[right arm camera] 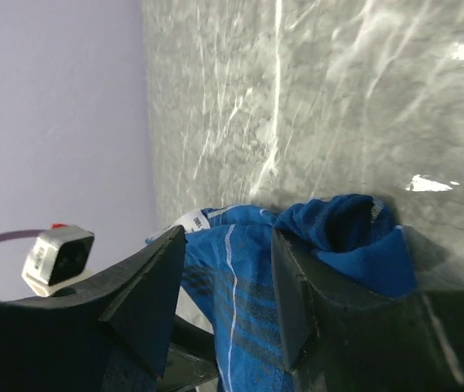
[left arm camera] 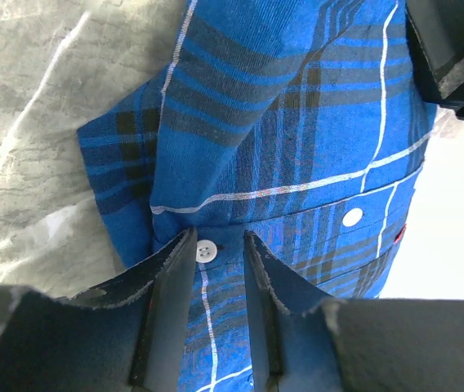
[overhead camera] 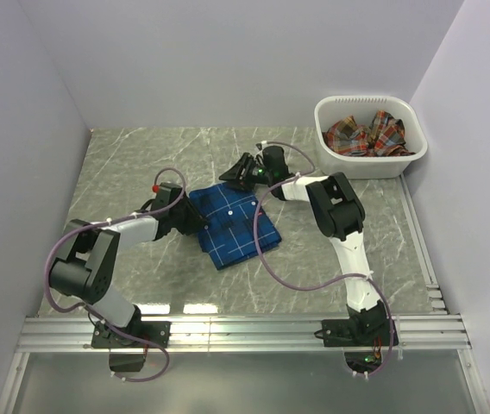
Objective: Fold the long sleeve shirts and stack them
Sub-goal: Fold the shirt
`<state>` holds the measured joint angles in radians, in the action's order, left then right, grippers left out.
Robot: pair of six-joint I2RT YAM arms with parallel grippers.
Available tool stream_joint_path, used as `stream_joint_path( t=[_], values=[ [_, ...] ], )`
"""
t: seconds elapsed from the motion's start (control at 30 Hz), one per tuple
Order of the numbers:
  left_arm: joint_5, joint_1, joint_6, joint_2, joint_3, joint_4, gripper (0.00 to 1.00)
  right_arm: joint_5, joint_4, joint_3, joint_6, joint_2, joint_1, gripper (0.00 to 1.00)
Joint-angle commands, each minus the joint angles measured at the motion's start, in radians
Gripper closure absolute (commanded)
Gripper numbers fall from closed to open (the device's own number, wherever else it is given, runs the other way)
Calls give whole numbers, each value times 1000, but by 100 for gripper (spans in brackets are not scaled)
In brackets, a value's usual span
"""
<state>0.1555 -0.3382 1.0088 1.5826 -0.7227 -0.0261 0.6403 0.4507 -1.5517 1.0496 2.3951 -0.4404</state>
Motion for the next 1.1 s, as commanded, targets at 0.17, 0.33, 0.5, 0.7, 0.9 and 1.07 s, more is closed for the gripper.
stream_joint_path(
  t=[0.17,0.33,0.5,0.7,0.9,1.07],
  values=[
    [-22,16,-24,-110,-29,118,62,-83,-148,24,-166,-151,42,44],
    [-88,27,-76,-130,-178,204,61,-83,-250,190,-290,-393,45,44],
    [-74,41,-101,-17,-339,195,64,-71,-348,378,-381,-591,48,48],
    [-56,48,-96,195,-483,172,74,-44,-328,603,-378,-672,54,54],
    [-85,77,-95,358,-535,161,81,-42,-248,769,-336,-654,75,56],
    [-67,116,-110,459,-579,156,82,-67,-276,817,-364,-668,75,56]
  ],
)
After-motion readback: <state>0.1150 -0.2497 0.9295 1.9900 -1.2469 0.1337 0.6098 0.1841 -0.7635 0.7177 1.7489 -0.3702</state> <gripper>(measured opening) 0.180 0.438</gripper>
